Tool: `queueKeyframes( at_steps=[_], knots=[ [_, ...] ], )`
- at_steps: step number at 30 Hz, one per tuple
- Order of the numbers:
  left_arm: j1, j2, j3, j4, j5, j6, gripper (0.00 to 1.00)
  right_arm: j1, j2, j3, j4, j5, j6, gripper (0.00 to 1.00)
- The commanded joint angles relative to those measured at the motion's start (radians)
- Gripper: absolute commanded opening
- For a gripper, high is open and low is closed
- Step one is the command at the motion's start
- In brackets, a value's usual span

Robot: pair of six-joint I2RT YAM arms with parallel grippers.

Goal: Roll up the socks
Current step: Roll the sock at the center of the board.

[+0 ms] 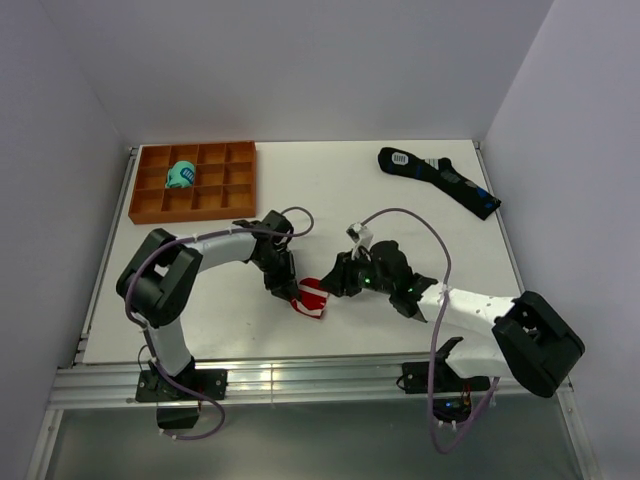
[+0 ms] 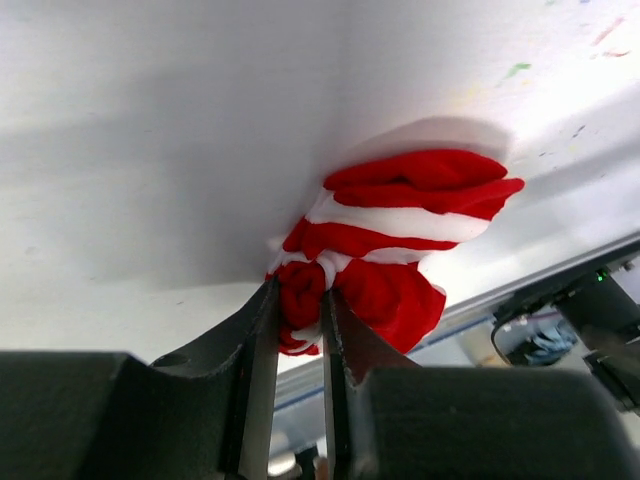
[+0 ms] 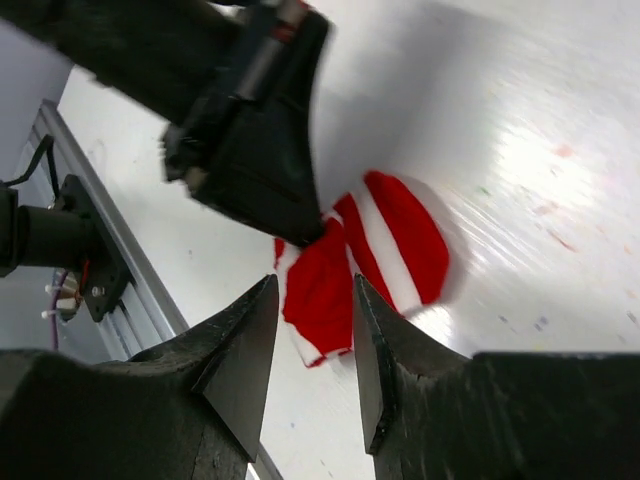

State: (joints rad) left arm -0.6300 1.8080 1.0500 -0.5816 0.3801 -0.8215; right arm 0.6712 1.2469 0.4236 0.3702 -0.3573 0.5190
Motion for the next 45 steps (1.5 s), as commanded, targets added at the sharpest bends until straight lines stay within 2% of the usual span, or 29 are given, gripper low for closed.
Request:
queueKeyframes(
  at_steps=[1, 5, 18, 34, 45],
  knots=[
    [0.035, 0.070, -0.010, -0.152, -0.084, 0.091, 0.00, 0.080, -0.029, 0.000, 0.105, 0.072, -0.047, 0.43],
    [0.042, 0.088, 0.057, -0.224, -0.098, 0.117, 0.00, 0.174, -0.001, -0.002, 0.137, 0.155, -0.060, 0.45],
    [0.052, 0.140, 0.108, -0.288, -0.086, 0.125, 0.00, 0.432, 0.138, 0.004, 0.181, 0.438, -0.097, 0.49],
    [0.055, 0.165, 0.134, -0.296, -0.049, 0.124, 0.00, 0.528, 0.220, 0.061, 0.098, 0.593, -0.188, 0.50],
    [0.075, 0.166, 0.131, -0.288, -0.010, 0.119, 0.00, 0.556, 0.287, 0.056, 0.082, 0.676, -0.123, 0.51]
  ],
)
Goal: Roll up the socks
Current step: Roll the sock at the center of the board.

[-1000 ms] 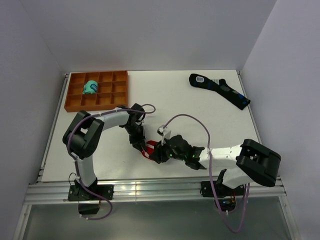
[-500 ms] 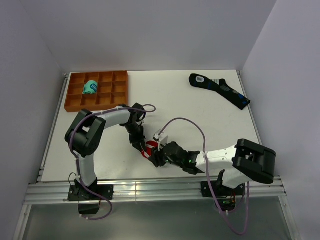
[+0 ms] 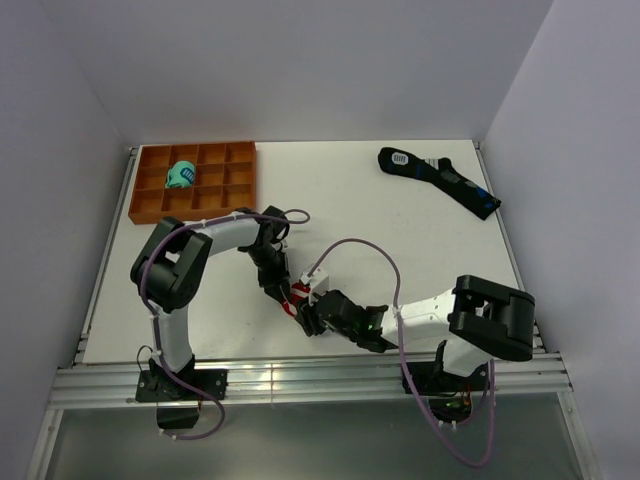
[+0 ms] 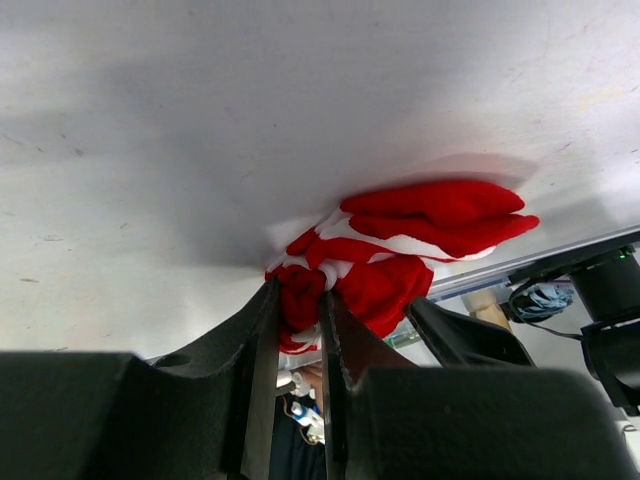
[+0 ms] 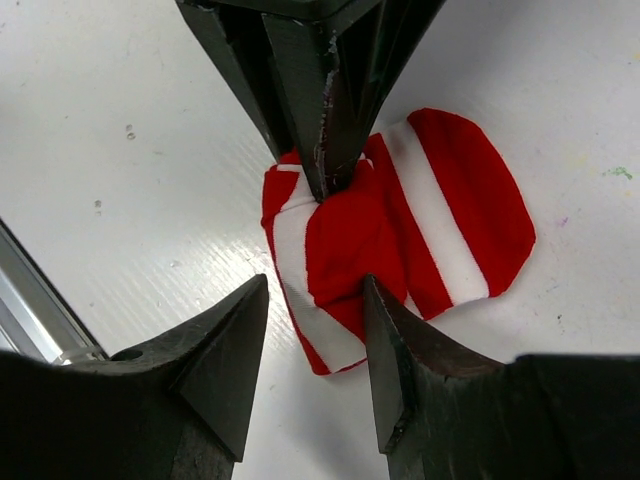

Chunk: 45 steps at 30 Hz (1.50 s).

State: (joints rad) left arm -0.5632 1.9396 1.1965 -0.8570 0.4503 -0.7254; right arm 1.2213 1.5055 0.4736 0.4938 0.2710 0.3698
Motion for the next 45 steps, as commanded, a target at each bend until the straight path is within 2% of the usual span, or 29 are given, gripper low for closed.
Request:
queueKeyframes(
  at_steps=[1, 12, 20, 22, 25, 33, 36, 45],
  knots=[
    [0.008, 0.036, -0.015, -0.010, -0.073, 0.020, 0.00, 0.006, 0.039, 0.010, -0.044, 0.050, 0.027, 0.50],
    [0.020, 0.035, -0.043, 0.016, -0.035, 0.014, 0.01, 0.003, 0.064, -0.036, -0.015, 0.048, 0.101, 0.45],
    [0.029, 0.021, -0.090, 0.064, 0.033, -0.006, 0.01, -0.019, 0.076, -0.041, -0.018, -0.001, 0.115, 0.33],
    [0.031, 0.018, -0.101, 0.078, 0.047, -0.003, 0.02, -0.032, 0.071, -0.043, -0.023, -0.018, 0.115, 0.26],
    [0.032, 0.007, -0.110, 0.093, 0.057, -0.006, 0.06, -0.054, 0.059, -0.047, -0.024, -0.044, 0.115, 0.22],
    [0.055, -0.045, -0.135, 0.145, 0.051, -0.023, 0.23, -0.124, 0.056, -0.030, -0.058, -0.226, 0.112, 0.21],
    [0.069, -0.068, -0.140, 0.162, 0.028, -0.035, 0.27, -0.175, 0.064, -0.001, -0.110, -0.303, 0.104, 0.20],
    [0.091, -0.131, -0.181, 0.231, -0.018, -0.104, 0.28, -0.322, 0.125, 0.105, -0.300, -0.521, 0.075, 0.20]
  ],
)
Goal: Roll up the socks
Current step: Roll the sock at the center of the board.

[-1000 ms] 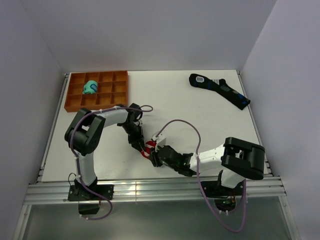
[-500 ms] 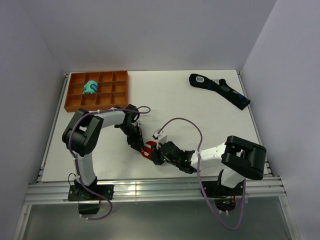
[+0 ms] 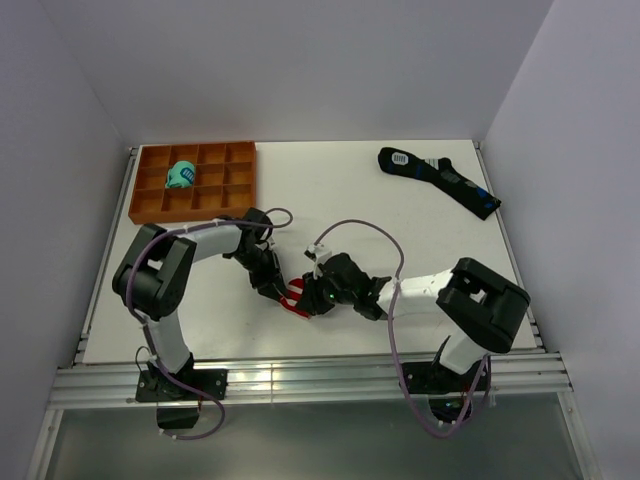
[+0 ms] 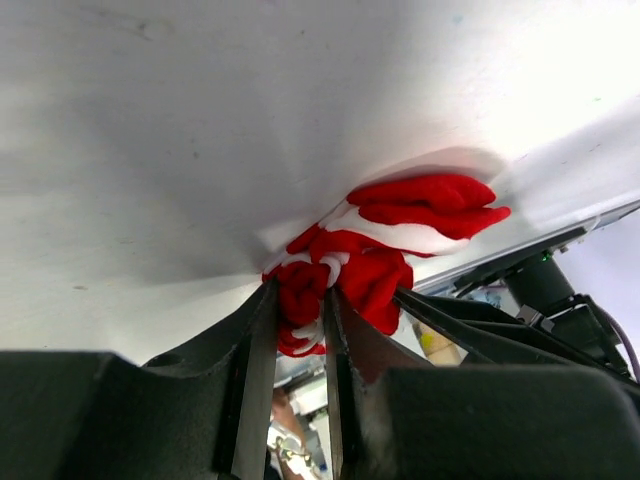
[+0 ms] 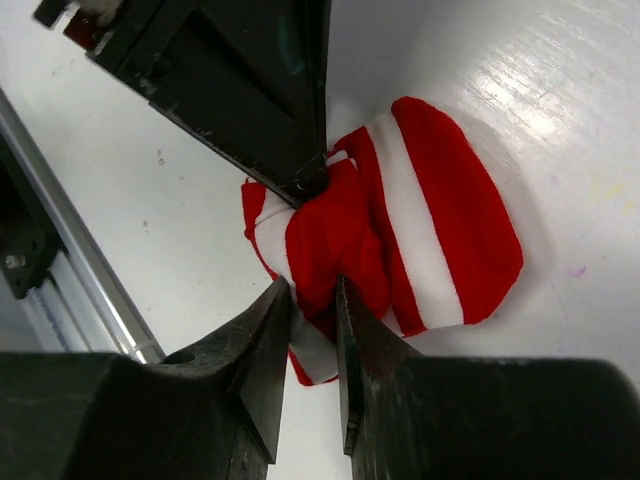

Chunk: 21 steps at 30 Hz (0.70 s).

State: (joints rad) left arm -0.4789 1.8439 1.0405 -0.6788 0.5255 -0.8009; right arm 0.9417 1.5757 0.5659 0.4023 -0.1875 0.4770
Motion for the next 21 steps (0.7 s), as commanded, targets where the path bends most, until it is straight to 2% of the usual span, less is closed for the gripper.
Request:
queueKeyframes(
  at_steps=[1, 10, 21],
  knots=[
    [0.010, -0.047, -0.028, 0.073, -0.093, -0.035, 0.28, -0.053, 0.061, 0.018, -0.218, -0.108, -0.032, 0.20],
    [0.013, -0.081, -0.022, 0.136, -0.094, -0.070, 0.31, -0.204, 0.187, 0.069, -0.295, -0.369, -0.048, 0.21],
    [0.023, -0.195, -0.063, 0.258, -0.113, -0.121, 0.39, -0.268, 0.297, 0.153, -0.395, -0.474, -0.063, 0.20]
  ],
)
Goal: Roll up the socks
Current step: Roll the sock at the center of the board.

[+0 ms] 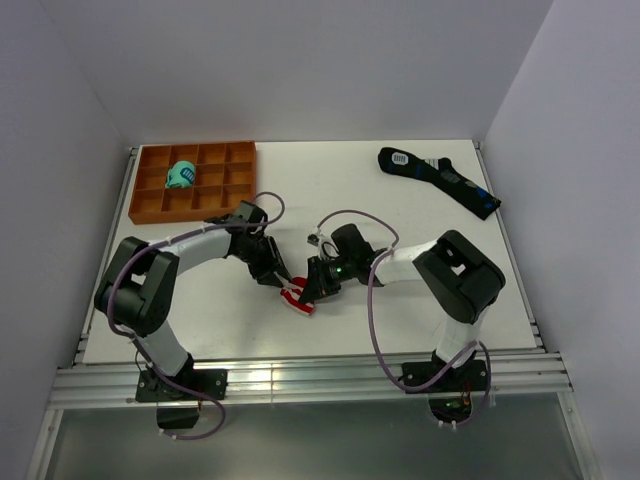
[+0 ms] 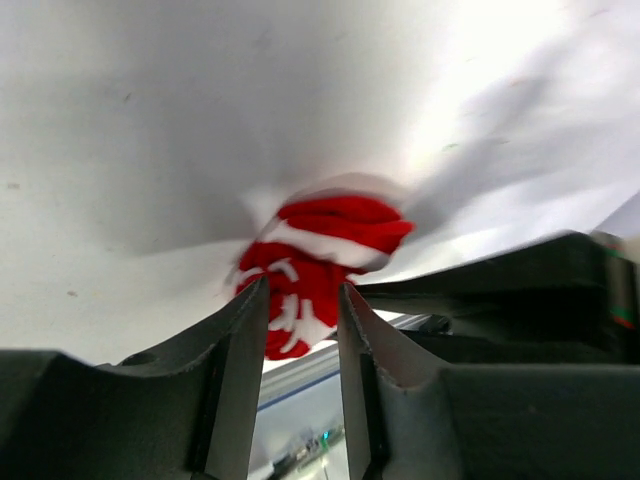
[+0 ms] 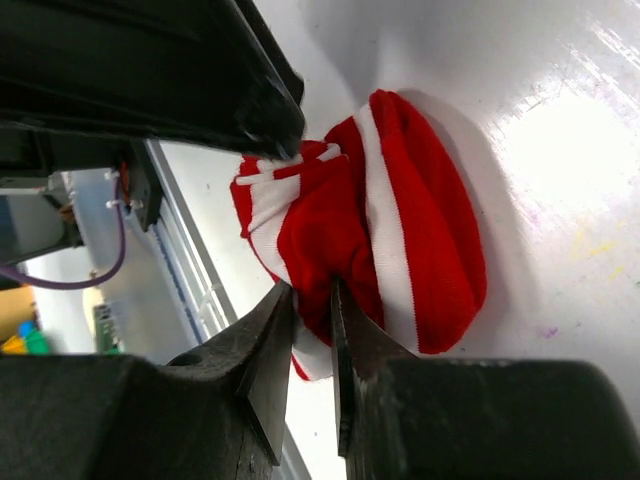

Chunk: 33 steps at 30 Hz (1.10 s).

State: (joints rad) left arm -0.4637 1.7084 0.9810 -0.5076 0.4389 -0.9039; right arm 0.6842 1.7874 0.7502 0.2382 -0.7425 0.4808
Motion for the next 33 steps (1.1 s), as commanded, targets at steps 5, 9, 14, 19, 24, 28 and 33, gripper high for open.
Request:
queueKeyframes(
  at_steps=[5, 9, 14, 19, 24, 28, 33],
  knots=[
    [0.008, -0.113, -0.021, 0.107, -0.074, 0.032, 0.41, -0.026, 0.125, 0.006, -0.301, 0.074, -0.067, 0.20],
    [0.008, -0.191, -0.088, 0.175, -0.092, 0.106, 0.42, -0.032, 0.145, 0.060, -0.372, 0.066, -0.074, 0.20],
    [-0.004, -0.294, -0.191, 0.221, -0.152, 0.140, 0.44, -0.037, 0.178, 0.116, -0.490, 0.049, -0.102, 0.20],
    [-0.039, -0.360, -0.284, 0.302, -0.161, 0.145, 0.45, -0.048, 0.213, 0.150, -0.568, 0.026, -0.137, 0.20],
    [-0.113, -0.403, -0.343, 0.397, -0.177, 0.145, 0.46, -0.055, 0.225, 0.163, -0.609, 0.014, -0.151, 0.20],
    [-0.113, -0.412, -0.396, 0.460, -0.137, 0.135, 0.48, -0.058, 0.234, 0.176, -0.628, 0.009, -0.156, 0.20],
    [-0.138, -0.452, -0.450, 0.544, -0.086, 0.154, 0.49, -0.061, 0.245, 0.192, -0.642, 0.005, -0.159, 0.20]
  ],
)
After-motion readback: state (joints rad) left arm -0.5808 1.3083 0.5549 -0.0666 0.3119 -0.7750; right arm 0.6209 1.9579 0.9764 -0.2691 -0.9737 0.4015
